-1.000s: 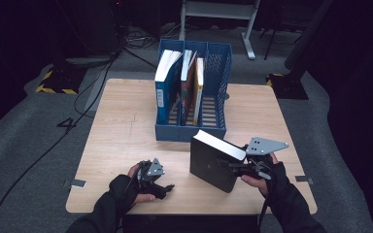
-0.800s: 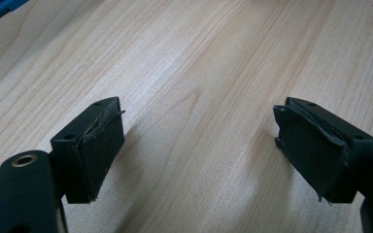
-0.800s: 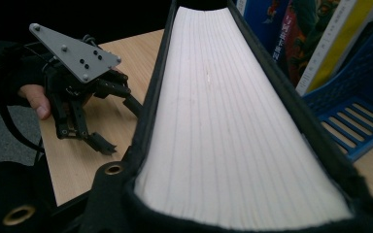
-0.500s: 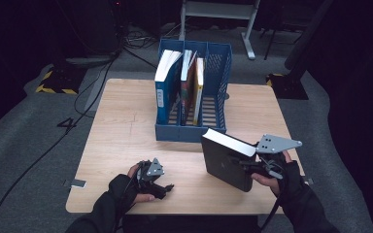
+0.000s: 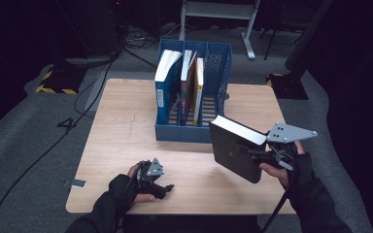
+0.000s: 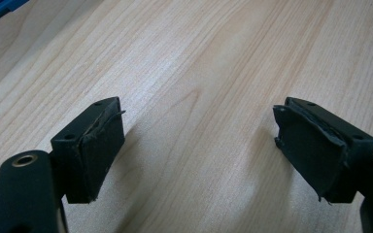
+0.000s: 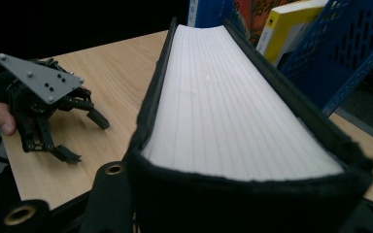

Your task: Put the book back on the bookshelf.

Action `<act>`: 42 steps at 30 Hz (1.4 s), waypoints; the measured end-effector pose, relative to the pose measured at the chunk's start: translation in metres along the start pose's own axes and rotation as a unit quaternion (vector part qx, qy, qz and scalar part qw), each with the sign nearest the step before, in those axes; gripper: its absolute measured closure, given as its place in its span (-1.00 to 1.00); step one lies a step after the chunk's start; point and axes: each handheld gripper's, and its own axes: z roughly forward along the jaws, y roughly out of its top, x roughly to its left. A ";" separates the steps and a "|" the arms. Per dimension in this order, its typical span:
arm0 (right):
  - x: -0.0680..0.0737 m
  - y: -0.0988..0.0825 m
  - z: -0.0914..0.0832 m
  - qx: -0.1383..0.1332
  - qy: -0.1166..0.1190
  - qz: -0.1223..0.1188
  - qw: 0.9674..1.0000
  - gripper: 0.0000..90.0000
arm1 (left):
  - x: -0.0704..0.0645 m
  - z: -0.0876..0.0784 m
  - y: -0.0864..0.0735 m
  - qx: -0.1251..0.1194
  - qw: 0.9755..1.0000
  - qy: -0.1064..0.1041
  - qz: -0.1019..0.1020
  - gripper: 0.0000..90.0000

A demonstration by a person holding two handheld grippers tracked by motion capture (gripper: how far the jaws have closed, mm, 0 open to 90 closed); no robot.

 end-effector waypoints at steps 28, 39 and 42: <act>-0.054 0.077 0.021 -0.038 -0.093 0.037 0.994 0.19 | 0.000 0.000 0.000 0.000 1.000 -0.001 0.000 -0.61; -0.073 0.096 0.060 -0.033 -0.137 0.055 0.989 0.19 | 0.000 -0.001 -0.001 0.000 1.000 -0.002 0.001 -0.61; -0.078 0.096 0.072 -0.030 -0.146 0.067 0.987 0.19 | 0.000 -0.001 -0.001 0.001 1.000 -0.003 0.004 -0.61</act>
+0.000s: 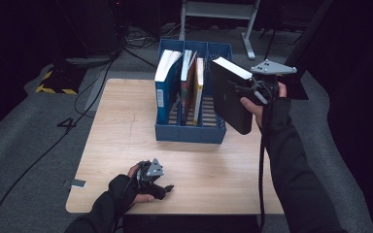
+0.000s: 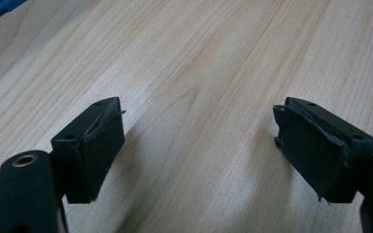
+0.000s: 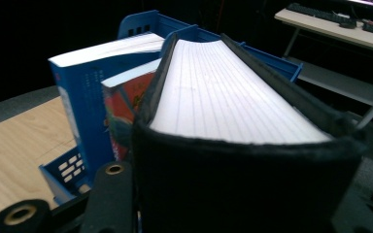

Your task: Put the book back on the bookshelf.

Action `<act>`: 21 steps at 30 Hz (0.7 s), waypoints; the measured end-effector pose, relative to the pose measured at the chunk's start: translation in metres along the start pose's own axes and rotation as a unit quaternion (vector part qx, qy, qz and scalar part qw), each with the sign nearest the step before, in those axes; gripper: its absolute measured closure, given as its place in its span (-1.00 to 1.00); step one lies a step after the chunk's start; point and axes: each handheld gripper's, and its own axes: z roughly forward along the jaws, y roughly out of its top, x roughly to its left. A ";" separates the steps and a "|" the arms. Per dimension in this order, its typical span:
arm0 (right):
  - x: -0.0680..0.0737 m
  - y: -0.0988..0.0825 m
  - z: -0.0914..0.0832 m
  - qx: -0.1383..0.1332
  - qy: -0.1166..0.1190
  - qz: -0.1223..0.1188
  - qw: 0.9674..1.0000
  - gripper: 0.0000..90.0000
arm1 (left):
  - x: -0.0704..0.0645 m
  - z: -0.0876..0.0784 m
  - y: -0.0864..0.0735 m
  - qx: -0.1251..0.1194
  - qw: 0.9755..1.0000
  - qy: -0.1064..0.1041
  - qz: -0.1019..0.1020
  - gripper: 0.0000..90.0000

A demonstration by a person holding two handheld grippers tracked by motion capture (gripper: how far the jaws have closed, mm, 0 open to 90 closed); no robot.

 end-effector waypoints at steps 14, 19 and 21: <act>-0.011 -0.007 0.043 0.005 -0.035 0.050 0.998 0.19 | -0.001 0.000 -0.001 -0.001 1.000 0.000 -0.001 -0.61; -0.013 -0.008 0.058 0.008 -0.044 0.068 0.997 0.19 | -0.001 0.000 -0.001 -0.001 1.000 -0.001 -0.001 -0.61; -0.012 -0.008 0.065 0.010 -0.052 0.070 0.996 0.19 | -0.001 -0.001 -0.001 -0.001 1.000 -0.001 -0.001 -0.61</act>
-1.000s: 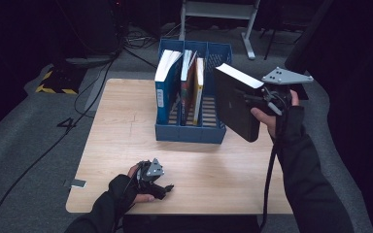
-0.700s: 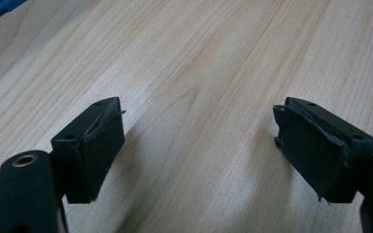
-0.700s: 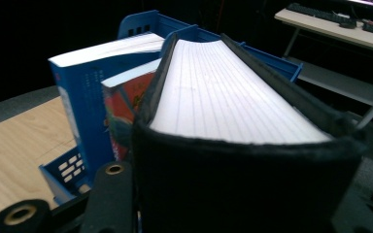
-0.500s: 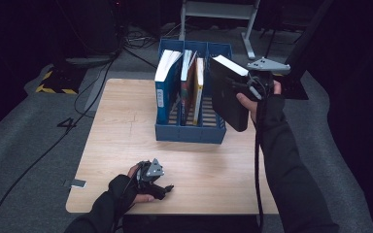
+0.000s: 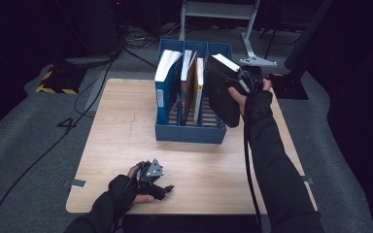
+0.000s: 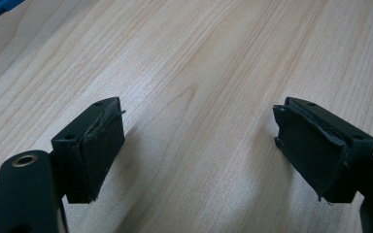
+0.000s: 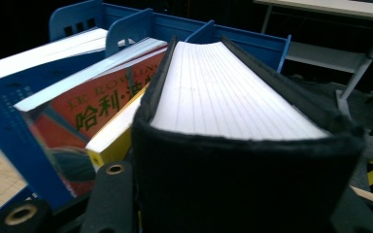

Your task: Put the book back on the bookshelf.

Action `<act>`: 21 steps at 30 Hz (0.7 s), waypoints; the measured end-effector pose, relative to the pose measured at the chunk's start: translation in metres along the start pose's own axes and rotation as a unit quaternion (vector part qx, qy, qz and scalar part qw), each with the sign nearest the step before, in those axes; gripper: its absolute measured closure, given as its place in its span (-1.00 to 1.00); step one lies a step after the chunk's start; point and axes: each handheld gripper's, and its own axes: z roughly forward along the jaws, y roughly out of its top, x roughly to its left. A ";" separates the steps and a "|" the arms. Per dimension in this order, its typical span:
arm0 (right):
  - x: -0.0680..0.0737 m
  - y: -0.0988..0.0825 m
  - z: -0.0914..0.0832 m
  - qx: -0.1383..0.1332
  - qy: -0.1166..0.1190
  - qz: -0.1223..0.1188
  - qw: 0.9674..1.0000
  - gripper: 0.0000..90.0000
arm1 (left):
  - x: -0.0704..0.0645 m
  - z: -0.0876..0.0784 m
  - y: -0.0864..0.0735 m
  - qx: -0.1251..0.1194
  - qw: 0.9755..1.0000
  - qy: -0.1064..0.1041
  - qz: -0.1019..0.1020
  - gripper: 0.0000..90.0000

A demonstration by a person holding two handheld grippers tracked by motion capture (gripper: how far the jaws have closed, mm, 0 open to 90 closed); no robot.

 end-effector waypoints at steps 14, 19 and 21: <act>0.002 -0.001 0.038 0.002 -0.030 0.038 0.999 0.18 | 0.000 0.000 0.000 -0.001 1.000 -0.002 0.002 -0.61; 0.003 -0.005 0.052 0.001 -0.033 0.061 0.998 0.18 | -0.001 0.000 0.000 -0.001 1.000 -0.001 0.003 -0.61; 0.003 -0.007 0.057 0.001 -0.037 0.068 0.997 0.18 | 0.000 0.000 0.000 -0.001 1.000 -0.001 0.003 -0.61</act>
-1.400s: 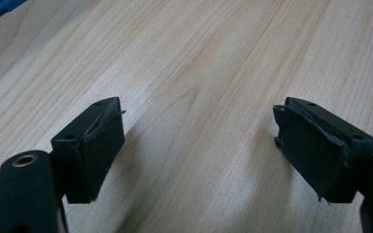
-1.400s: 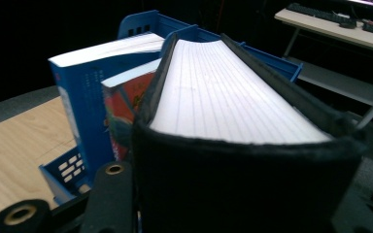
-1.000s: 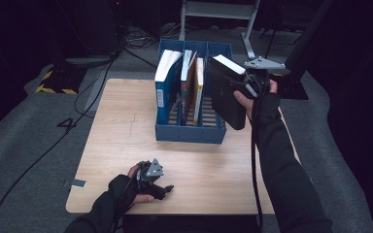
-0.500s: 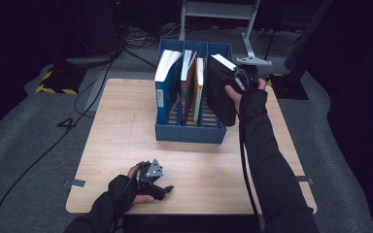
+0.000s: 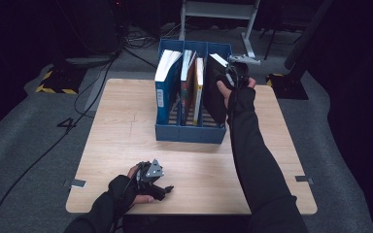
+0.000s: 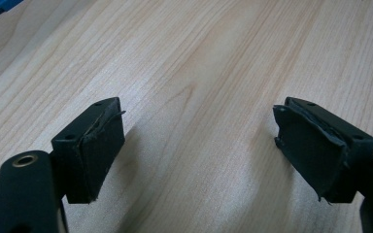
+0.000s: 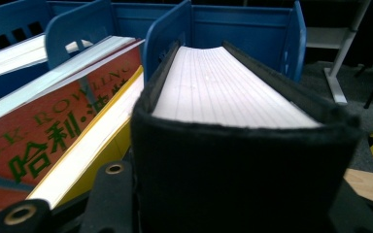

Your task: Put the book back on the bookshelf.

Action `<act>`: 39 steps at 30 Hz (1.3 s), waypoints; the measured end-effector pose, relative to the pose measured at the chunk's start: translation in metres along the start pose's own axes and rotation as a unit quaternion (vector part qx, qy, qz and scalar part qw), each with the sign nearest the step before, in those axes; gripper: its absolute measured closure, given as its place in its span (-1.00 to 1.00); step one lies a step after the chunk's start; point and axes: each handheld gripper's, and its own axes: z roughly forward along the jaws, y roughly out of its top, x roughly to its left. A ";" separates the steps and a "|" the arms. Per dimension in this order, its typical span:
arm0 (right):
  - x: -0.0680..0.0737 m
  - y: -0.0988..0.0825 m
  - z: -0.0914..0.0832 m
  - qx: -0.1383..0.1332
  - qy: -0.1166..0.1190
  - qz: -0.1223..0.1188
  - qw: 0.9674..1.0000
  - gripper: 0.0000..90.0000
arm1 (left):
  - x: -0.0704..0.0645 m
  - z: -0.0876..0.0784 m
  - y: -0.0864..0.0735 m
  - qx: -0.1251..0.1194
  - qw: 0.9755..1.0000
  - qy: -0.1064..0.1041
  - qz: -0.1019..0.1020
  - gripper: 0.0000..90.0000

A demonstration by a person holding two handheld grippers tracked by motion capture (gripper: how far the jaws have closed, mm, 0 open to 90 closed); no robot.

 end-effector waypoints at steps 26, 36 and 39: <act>-0.008 -0.044 0.029 -0.016 0.003 0.009 1.000 0.17 | 0.000 0.000 0.000 0.001 1.000 -0.002 0.002 -0.62; -0.007 -0.053 0.020 -0.017 0.011 -0.011 1.000 0.15 | 0.000 0.000 0.000 0.001 1.000 -0.002 0.001 -0.62; -0.006 -0.056 0.016 -0.015 0.013 -0.022 1.000 0.14 | 0.000 0.000 0.000 0.001 1.000 -0.002 0.000 -0.62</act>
